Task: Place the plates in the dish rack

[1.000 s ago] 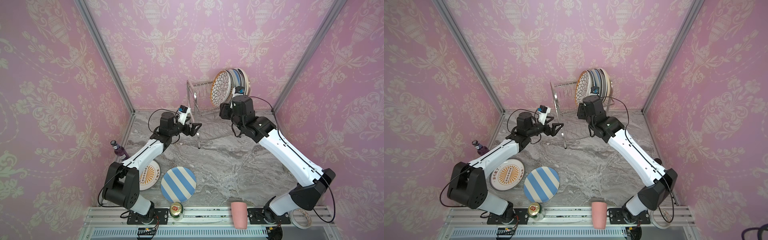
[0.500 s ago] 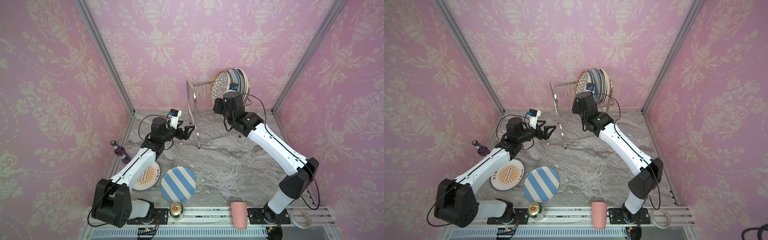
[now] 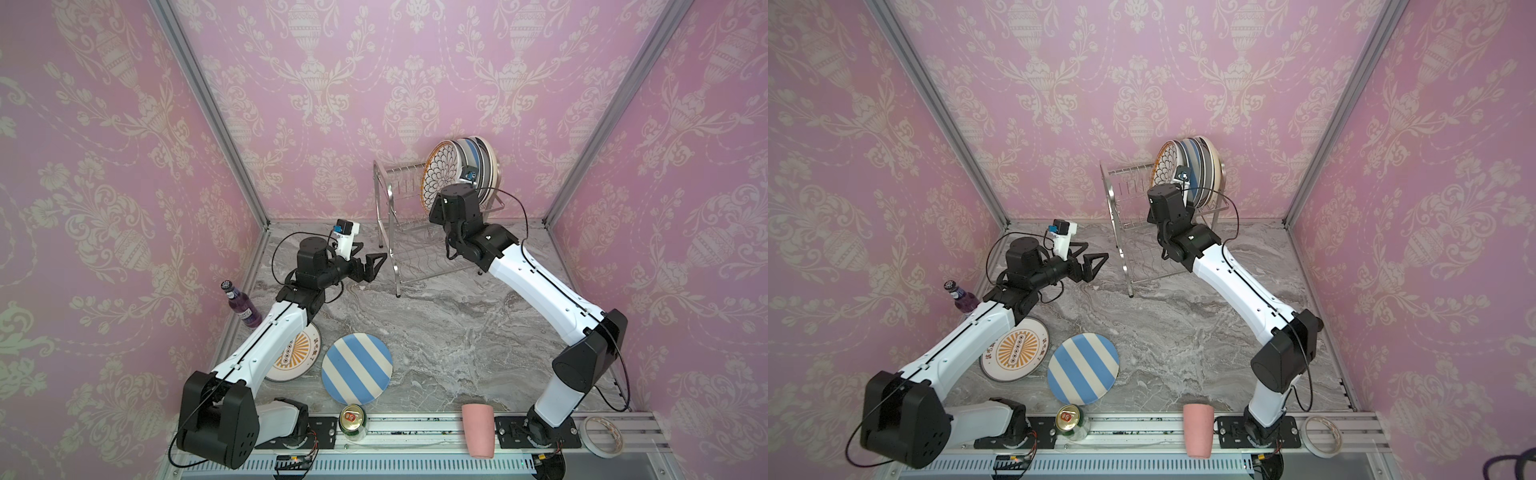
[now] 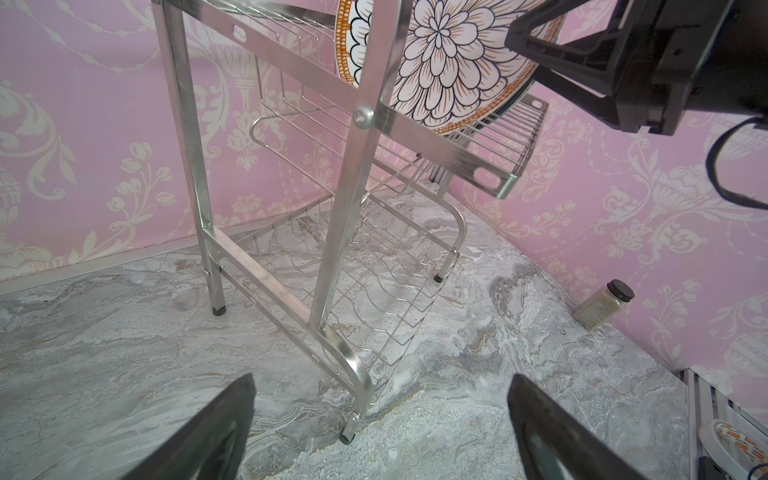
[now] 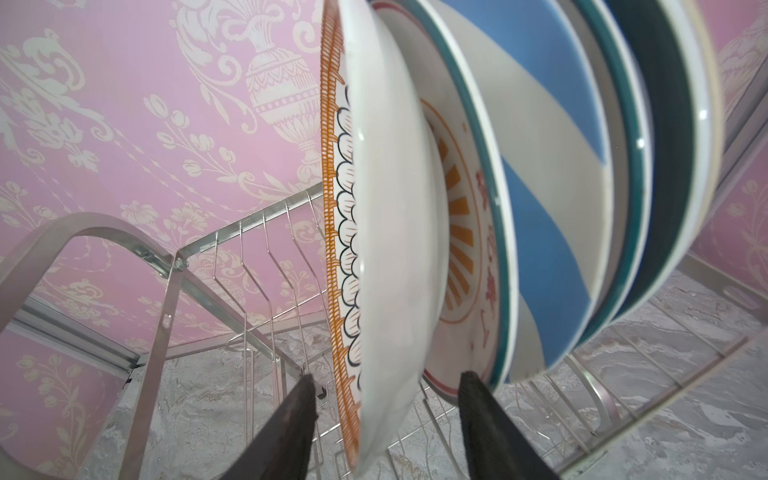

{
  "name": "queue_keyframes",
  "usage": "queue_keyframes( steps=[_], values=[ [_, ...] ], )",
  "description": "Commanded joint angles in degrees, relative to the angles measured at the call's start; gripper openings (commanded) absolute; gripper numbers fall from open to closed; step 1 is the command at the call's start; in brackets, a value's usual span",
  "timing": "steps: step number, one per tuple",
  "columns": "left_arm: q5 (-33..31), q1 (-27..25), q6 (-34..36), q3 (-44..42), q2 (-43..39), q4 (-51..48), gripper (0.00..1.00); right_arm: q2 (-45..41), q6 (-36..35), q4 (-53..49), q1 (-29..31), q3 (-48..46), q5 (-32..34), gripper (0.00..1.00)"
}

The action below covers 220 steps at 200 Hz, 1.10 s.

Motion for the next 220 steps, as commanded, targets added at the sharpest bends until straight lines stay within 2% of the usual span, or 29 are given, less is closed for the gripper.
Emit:
queue_keyframes(
  steps=[1,25,58,84,99,140,162,201,220],
  values=[
    [-0.1,0.5,-0.9,-0.6,-1.4,-1.0,0.97,0.6,0.7,3.5,-0.1,-1.3,2.5,0.52],
    [0.0,0.6,-0.9,-0.6,-1.4,-0.9,0.97,1.4,0.5,3.8,0.0,-1.2,3.1,0.42],
    [0.0,0.5,-0.9,-0.5,-1.0,-0.9,0.97,4.1,-3.6,0.7,1.2,3.2,6.7,0.32],
    [0.2,0.6,-0.8,-0.6,-0.9,-1.0,0.96,6.4,-7.3,-1.6,2.8,6.7,10.8,0.28],
    [0.1,0.6,-0.8,-0.6,-1.0,-1.0,0.96,6.8,-7.2,-2.2,2.9,7.1,11.4,0.26],
    [0.2,0.5,-0.8,-1.1,-1.6,-0.8,0.96,4.1,-3.9,-0.3,1.7,1.9,11.0,0.25],
    [0.2,0.6,-0.9,-1.0,-1.5,-0.5,0.96,3.5,-4.5,0.9,1.5,0.8,11.9,0.24],
    [0.3,0.5,-1.1,-1.2,-1.5,-0.2,0.97,6.1,-9.2,0.0,2.0,4.7,14.4,0.11],
    [0.0,0.6,-0.8,-1.1,-1.8,-0.6,0.96,7.8,-12.2,-0.8,2.7,7.5,16.4,0.07]
  ],
)
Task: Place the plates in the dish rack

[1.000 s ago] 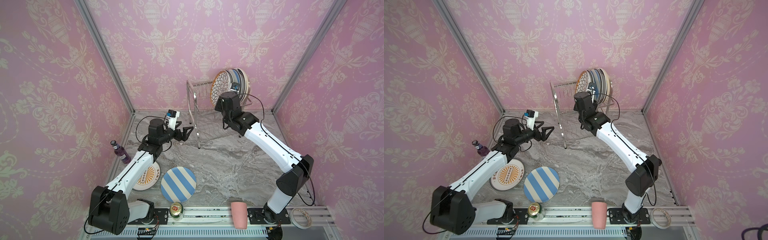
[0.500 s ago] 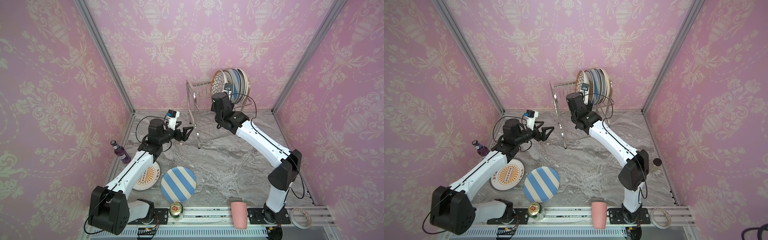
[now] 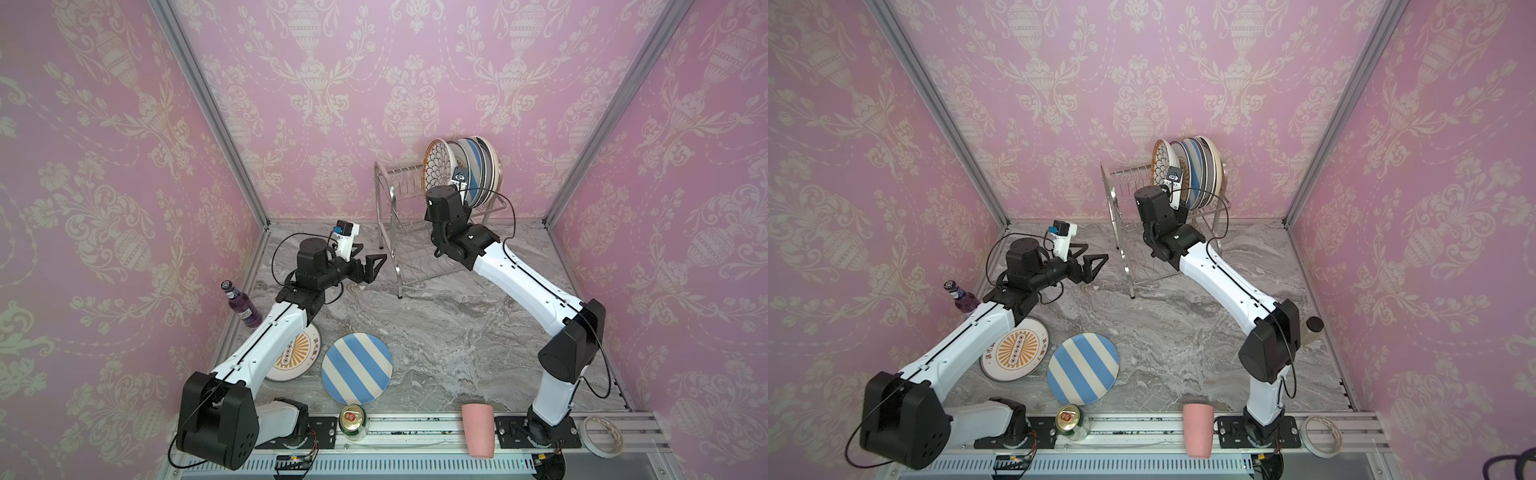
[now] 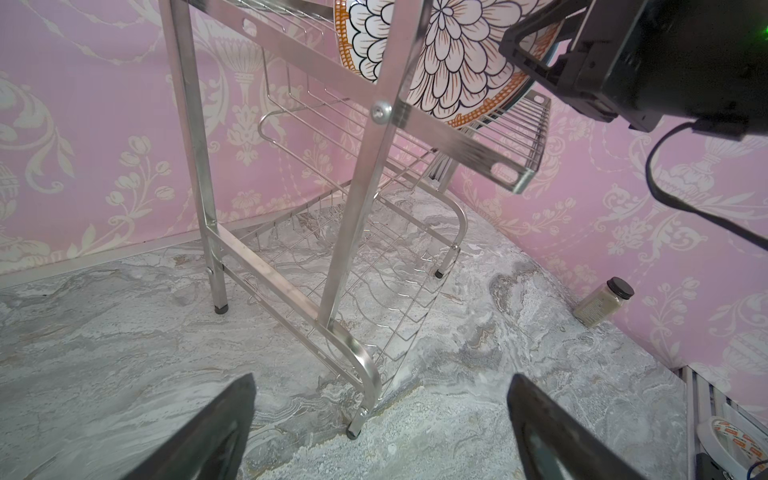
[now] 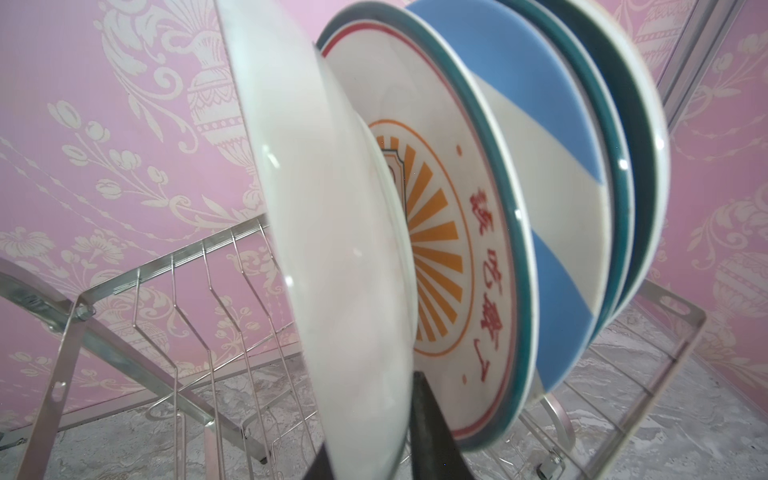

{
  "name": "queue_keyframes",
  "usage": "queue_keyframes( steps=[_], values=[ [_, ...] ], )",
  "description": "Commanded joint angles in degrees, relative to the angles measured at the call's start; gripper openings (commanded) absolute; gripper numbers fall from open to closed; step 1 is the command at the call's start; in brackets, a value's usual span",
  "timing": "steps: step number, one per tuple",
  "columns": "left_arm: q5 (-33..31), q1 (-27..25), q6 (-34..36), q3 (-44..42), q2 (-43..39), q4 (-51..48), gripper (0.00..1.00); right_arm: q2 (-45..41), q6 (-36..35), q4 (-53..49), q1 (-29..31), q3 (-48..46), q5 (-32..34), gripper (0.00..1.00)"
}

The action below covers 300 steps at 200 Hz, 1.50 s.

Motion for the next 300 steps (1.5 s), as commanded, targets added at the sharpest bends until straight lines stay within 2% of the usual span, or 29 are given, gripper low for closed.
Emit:
queue_keyframes(
  steps=[1,48,114,154,177,217,254,300],
  values=[
    [0.0,0.5,-0.7,-0.7,-1.6,-0.4,0.96,1.9,-6.3,-3.3,0.8,3.8,3.1,0.07],
    [0.1,0.6,-0.7,-0.6,-1.8,-0.4,0.96,5.4,-13.0,-3.6,2.5,8.6,8.2,0.00],
    [0.1,0.6,-0.8,-1.0,-1.8,0.1,0.96,4.5,-20.3,1.0,2.7,8.1,13.1,0.00],
    [0.1,0.6,-0.7,-0.9,-1.9,-0.1,0.96,6.5,-27.6,5.3,2.6,12.1,14.0,0.00],
    [0.0,0.6,-0.6,-1.0,-2.0,-0.3,0.97,7.4,-26.5,3.0,2.2,14.5,13.0,0.00],
    [0.1,0.5,-0.8,-1.0,-1.7,-0.3,0.97,7.6,-19.2,-3.1,1.2,13.9,11.0,0.00],
    [0.2,0.6,-0.9,-0.9,-1.5,-0.3,0.97,6.9,-17.5,-3.8,1.0,12.0,11.0,0.19],
    [0.3,0.6,-1.0,-0.9,-1.4,-0.2,0.97,5.9,-21.1,-1.7,0.5,11.3,11.9,0.28]
  ],
)
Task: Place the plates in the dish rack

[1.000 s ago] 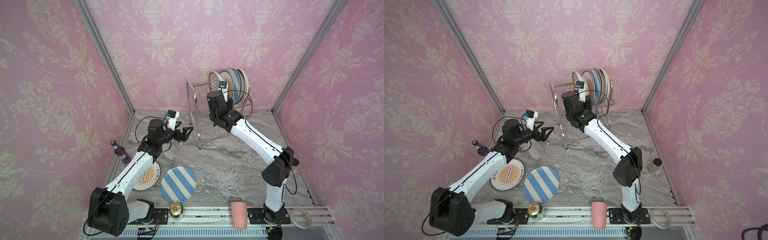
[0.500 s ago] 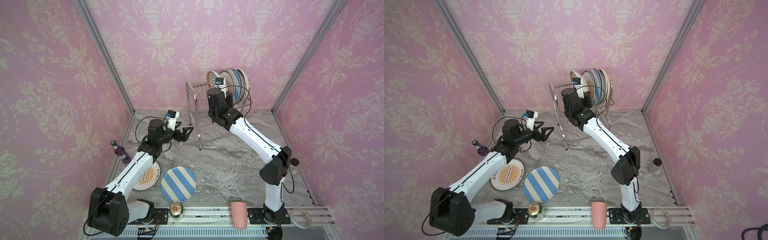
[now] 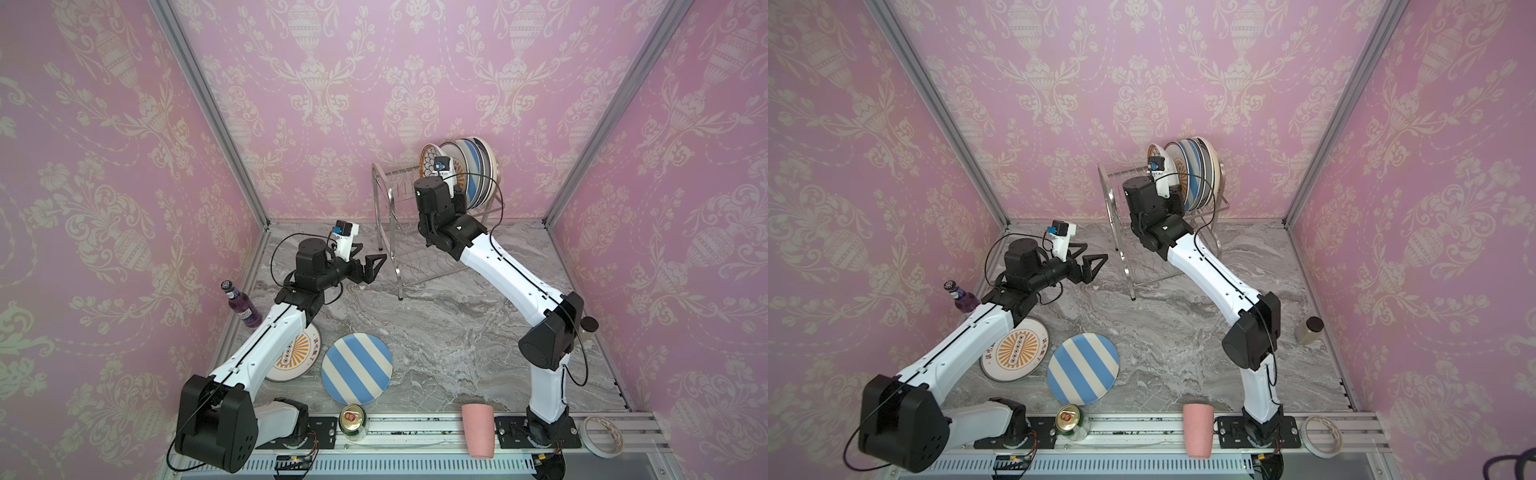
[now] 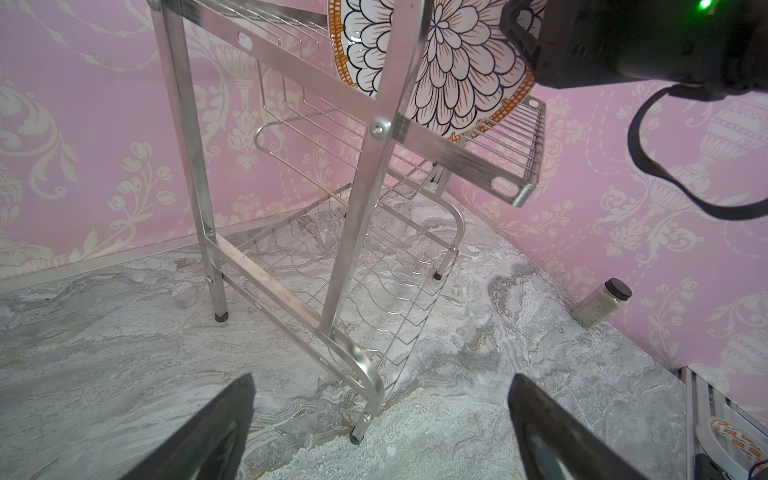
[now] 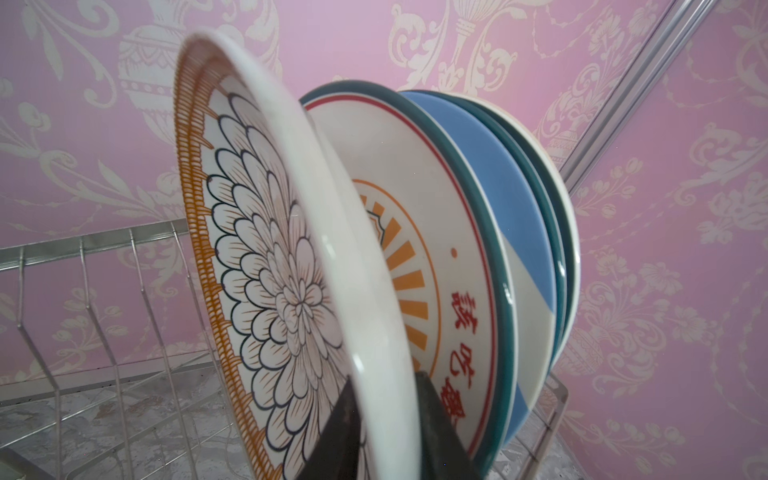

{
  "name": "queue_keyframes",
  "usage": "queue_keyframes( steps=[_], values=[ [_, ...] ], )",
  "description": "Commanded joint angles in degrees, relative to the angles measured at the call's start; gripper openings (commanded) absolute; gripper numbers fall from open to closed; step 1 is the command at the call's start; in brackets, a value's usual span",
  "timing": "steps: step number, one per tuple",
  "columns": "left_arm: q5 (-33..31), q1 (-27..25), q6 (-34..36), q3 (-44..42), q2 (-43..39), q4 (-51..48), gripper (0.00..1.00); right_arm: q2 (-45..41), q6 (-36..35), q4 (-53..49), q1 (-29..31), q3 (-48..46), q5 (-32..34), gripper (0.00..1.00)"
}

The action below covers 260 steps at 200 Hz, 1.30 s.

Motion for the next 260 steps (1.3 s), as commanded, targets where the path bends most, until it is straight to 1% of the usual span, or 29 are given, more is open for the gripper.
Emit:
queue_keyframes(
  steps=[1,15,34,41,57,64,75,90,105,119,132,153,172,189,215,242,260],
  values=[
    [0.3,0.6,-1.0,-0.8,-0.6,-0.2,0.97,-1.8,-1.6,1.5,-0.5,-0.9,0.0,0.29],
    [0.3,0.6,-1.0,-0.7,-0.5,-0.2,0.97,-2.4,-2.7,2.6,-0.7,-1.4,-0.1,0.34],
    [0.3,0.6,-1.2,-0.6,-0.5,-0.2,0.97,-3.1,-3.8,2.6,-0.7,-1.5,-0.2,0.43],
    [0.2,0.5,-1.2,-0.6,-0.5,-0.2,0.97,-3.4,-3.8,1.9,-0.7,-1.3,-0.4,0.45],
    [-0.7,0.6,-1.3,-0.2,-0.5,-1.0,0.99,-4.2,-2.4,-1.5,-0.6,-0.1,-1.3,0.51],
    [-1.4,0.6,-1.2,0.1,-0.5,-1.6,0.99,-4.6,-1.4,-3.5,-0.7,0.3,-1.9,0.53],
    [-3.6,0.6,-1.2,0.9,-0.4,-3.5,0.99,-5.4,0.9,-7.4,-0.7,0.9,-3.5,0.56],
    [-4.5,0.7,-0.5,1.9,-0.2,-5.3,0.99,-6.7,4.6,-13.4,-0.6,1.8,-6.2,0.60],
    [-5.6,0.7,-0.7,2.2,-0.4,-5.9,0.99,-8.4,8.2,-18.6,-0.7,2.0,-10.2,0.63],
    [-7.1,0.7,-1.2,2.6,-0.5,-6.7,0.99,-10.3,10.6,-21.4,-0.6,1.1,-14.1,0.66],
    [-8.0,0.9,-1.3,3.4,-0.5,-8.3,0.99,-12.2,12.0,-23.5,-0.2,0.3,-16.4,0.70],
    [-12.3,1.1,-1.3,5.5,-0.9,-12.7,0.99,-15.7,12.5,-26.3,0.7,-0.7,-17.8,0.74],
    [-16.3,1.3,-1.6,7.2,-2.0,-16.7,0.99,-20.1,13.4,-28.4,1.5,-2.7,-21.0,0.76],
    [-19.7,1.6,-2.3,8.5,-3.4,-20.5,0.99,-26.8,15.0,-28.4,1.8,-8.4,-27.3,0.78],
    [-22.8,2.4,-4.3,9.6,-5.6,-26.9,0.99,-38.1,17.7,-27.2,1.8,-20.2,-40.4,0.78],
    [-23.7,3.2,-7.3,8.7,-7.8,-31.8,0.99,-47.5,21.0,-27.3,1.8,-32.2,-54.2,0.76],
    [-23.5,3.3,-9.6,7.4,-9.6,-35.0,0.99,-52.0,24.1,-24.3,2.0,-42.1,-63.0,0.75]
  ],
)
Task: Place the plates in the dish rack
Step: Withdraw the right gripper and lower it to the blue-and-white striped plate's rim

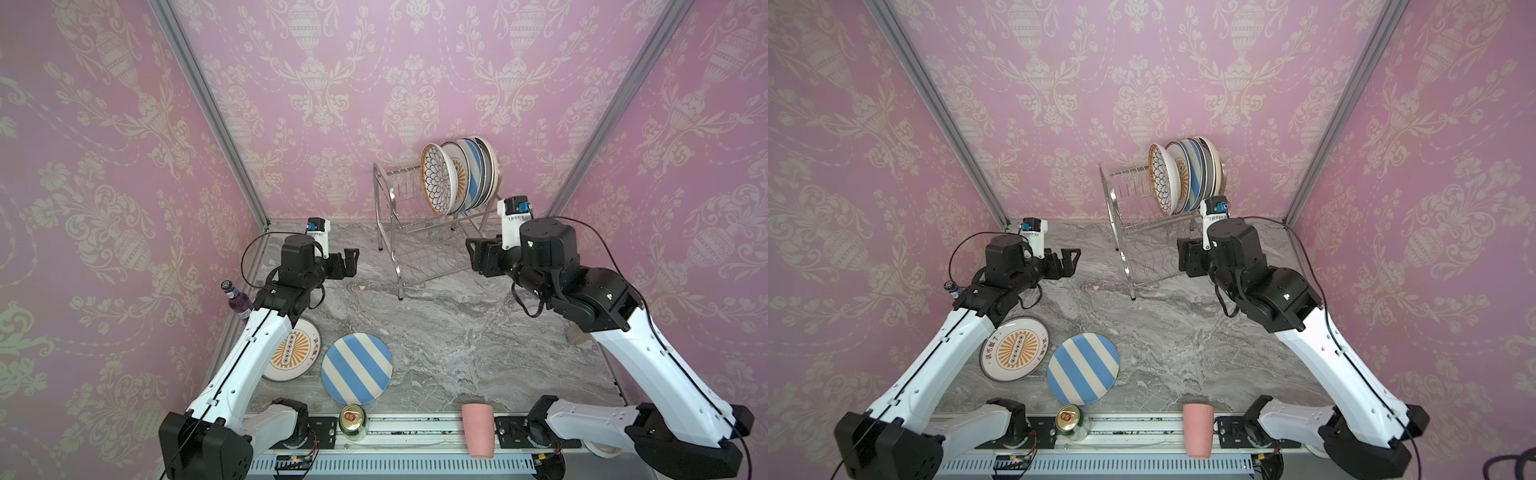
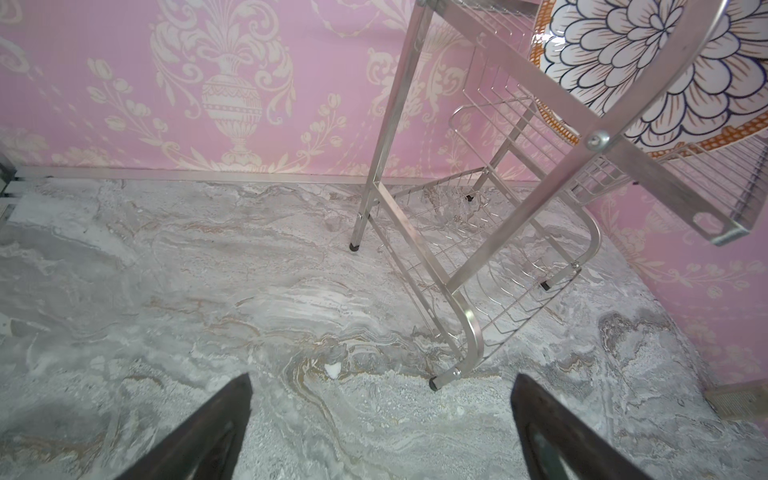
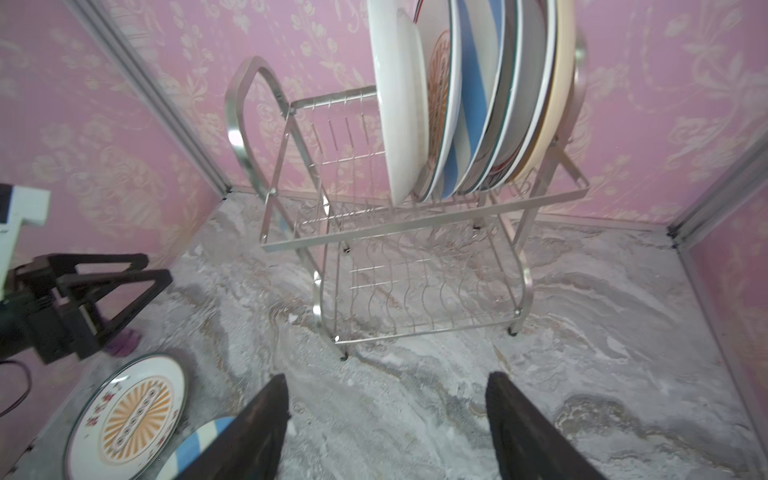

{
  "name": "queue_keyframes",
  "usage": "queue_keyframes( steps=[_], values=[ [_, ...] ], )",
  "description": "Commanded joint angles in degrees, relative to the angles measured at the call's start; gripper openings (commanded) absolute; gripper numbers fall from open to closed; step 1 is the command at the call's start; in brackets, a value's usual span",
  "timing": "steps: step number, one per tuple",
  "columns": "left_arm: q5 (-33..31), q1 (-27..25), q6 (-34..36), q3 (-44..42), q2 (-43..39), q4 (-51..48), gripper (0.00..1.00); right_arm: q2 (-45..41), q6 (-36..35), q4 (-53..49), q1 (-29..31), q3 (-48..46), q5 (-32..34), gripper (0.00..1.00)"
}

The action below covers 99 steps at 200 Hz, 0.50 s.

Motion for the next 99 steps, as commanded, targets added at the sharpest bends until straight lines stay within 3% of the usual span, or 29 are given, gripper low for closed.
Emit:
queue_keyframes(
  steps=[1,30,62,99],
  values=[
    [-2.2,0.6,-4.6,-0.5,-2.3,-7.9,0.99,-3.4,5.7,1.7,0.3,-10.4,-17.0,0.75],
    [-4.4,0.6,-7.2,-5.1,-5.4,-12.9,0.99,-4.2,10.2,9.9,4.3,-26.4,-23.6,0.74],
    [-4.9,0.7,-10.3,-10.1,-7.3,-17.0,0.99,1.5,12.7,22.5,12.7,-34.7,-24.8,0.73],
    [-5.7,0.7,-14.2,-17.8,-10.2,-15.9,0.99,10.3,19.9,41.1,16.0,-43.0,-27.5,0.72]
  ],
)
